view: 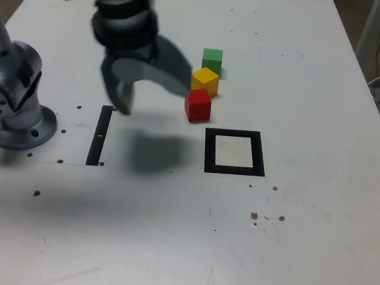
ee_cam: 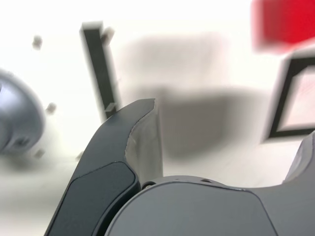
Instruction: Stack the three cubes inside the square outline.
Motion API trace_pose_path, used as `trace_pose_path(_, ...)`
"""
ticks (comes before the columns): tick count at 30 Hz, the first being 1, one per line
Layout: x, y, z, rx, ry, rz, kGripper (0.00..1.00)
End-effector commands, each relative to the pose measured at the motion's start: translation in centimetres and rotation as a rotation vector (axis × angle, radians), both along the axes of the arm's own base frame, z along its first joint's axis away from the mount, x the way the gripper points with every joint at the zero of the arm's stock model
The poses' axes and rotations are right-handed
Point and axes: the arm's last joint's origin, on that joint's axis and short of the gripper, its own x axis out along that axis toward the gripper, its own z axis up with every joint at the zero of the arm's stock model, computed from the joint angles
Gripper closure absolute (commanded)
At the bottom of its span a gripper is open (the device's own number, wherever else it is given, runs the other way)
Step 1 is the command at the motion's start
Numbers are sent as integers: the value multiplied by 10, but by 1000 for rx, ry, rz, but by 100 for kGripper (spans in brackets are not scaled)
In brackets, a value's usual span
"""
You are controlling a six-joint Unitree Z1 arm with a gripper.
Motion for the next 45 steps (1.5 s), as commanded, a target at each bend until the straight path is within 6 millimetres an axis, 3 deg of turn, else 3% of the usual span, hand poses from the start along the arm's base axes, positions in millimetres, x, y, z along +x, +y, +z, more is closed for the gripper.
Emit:
trace_pose_path(1, 4, 4, -2, 17, 22, 17, 1)
trace_pose_path(13, 26, 19, -6, -9, 50, 81, 1)
trace_pose_path(24, 61, 37, -6, 9, 85, 75, 2)
trace_pose_path(29, 66, 41, -4, 10, 97, 80, 2)
trace_pose_path(45, 84, 48, -32, -4, 197, 86, 5)
